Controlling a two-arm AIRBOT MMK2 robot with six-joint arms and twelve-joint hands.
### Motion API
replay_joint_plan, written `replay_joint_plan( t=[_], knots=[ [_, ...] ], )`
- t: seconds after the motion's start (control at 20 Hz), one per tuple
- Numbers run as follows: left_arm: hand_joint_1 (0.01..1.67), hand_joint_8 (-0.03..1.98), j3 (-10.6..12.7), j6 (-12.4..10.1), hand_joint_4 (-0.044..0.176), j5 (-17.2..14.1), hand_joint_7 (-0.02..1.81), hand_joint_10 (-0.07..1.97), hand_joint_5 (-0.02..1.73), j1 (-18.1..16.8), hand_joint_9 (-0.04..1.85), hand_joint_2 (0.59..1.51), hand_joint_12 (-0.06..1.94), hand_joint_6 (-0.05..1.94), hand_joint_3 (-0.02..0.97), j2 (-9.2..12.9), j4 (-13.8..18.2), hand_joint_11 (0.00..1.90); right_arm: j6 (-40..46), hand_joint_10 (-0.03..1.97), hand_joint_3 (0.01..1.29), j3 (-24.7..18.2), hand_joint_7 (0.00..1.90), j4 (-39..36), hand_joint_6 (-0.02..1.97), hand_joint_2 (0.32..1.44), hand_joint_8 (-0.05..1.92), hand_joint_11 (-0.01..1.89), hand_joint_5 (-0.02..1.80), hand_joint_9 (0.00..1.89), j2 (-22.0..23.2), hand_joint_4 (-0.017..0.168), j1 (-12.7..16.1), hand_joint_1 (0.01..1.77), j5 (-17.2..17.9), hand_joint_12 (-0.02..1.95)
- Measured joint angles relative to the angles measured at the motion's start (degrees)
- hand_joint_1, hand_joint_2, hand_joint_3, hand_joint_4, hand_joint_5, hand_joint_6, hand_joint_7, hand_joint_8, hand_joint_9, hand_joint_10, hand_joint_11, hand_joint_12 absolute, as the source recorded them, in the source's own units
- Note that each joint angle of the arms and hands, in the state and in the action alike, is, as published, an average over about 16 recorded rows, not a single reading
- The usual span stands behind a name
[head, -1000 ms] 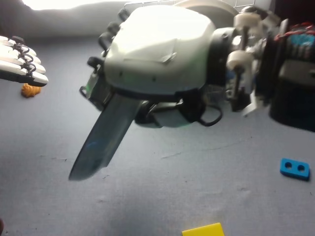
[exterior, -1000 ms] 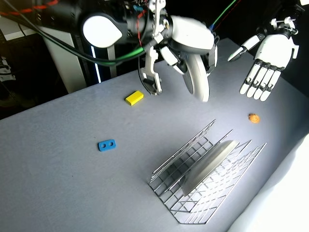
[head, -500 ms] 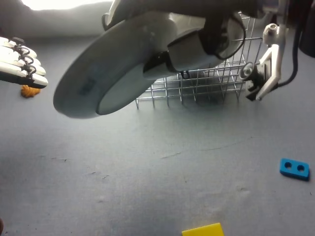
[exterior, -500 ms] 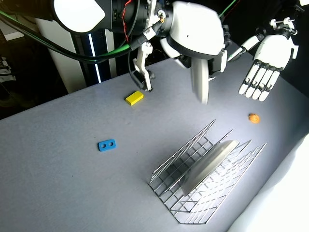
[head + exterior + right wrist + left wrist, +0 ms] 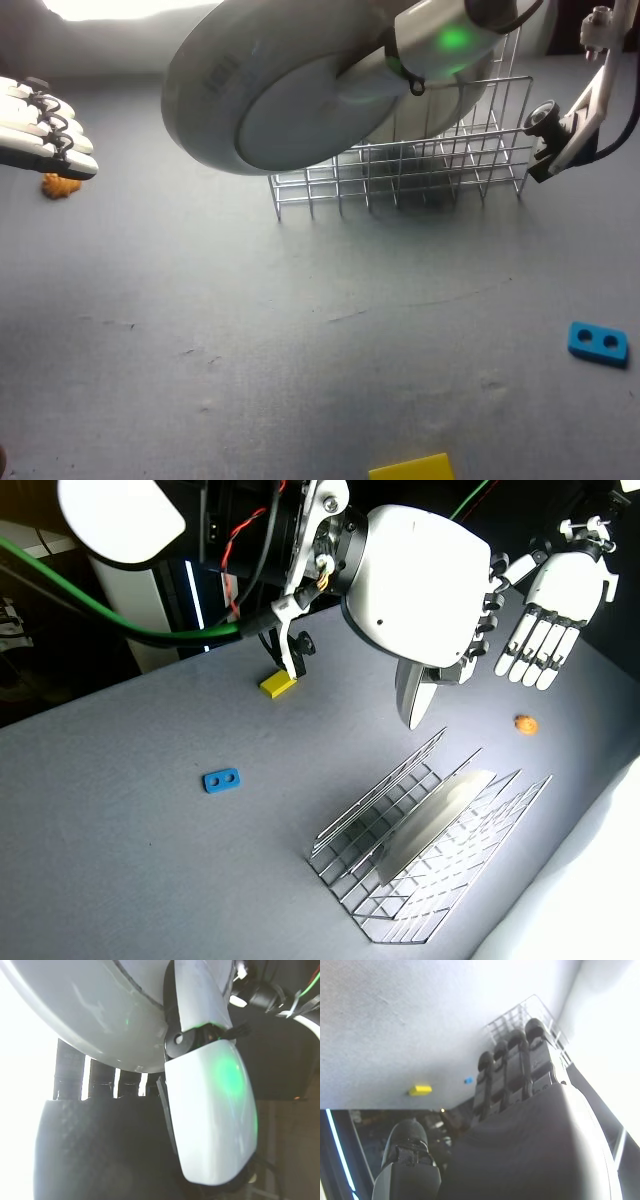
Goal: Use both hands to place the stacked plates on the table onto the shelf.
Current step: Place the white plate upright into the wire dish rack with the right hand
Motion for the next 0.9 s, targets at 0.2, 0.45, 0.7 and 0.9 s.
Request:
replay_joint_plan(
  t=[0.2,0.45,0.7,0.9],
  knots=[
    [0.02,0.01,-0.06,0.10,0.002,0.04,0.14,0.02,0.17,0.00,0.10,1.138,0.21,0.01,0.013,-0.01,0.01,0.02,1.52,0.98,0.01,2.36,1.09,0.65,0.90,1.00,0.73,0.94,0.96,1.06,0.22,-0.005,0.04,1.35,-0.37,1.06],
    [0.02,0.01,-0.12,0.20,0.002,0.08,0.14,0.02,0.17,0.00,0.11,1.133,0.22,0.01,0.013,-0.05,0.03,0.02,1.86,0.99,0.01,5.40,1.09,1.80,0.90,1.00,0.74,0.93,0.95,1.06,-0.10,-0.005,-0.46,1.35,-0.38,1.07],
    [0.02,0.01,-0.12,0.27,0.002,0.09,0.14,0.02,0.17,0.00,0.11,1.129,0.22,0.01,0.014,-0.11,0.05,0.02,1.75,0.99,0.01,8.55,1.08,2.38,0.90,1.00,0.75,0.93,0.95,1.06,-1.21,-0.005,-1.50,1.35,0.09,1.08],
    [0.02,0.01,-0.10,0.30,0.002,0.09,0.14,0.02,0.17,0.00,0.11,1.129,0.21,0.01,0.014,-0.21,0.08,0.02,1.62,0.99,0.01,10.89,1.08,2.78,0.90,1.00,0.76,0.92,0.95,1.05,-2.78,-0.005,-2.55,1.35,0.61,1.08]
  ],
)
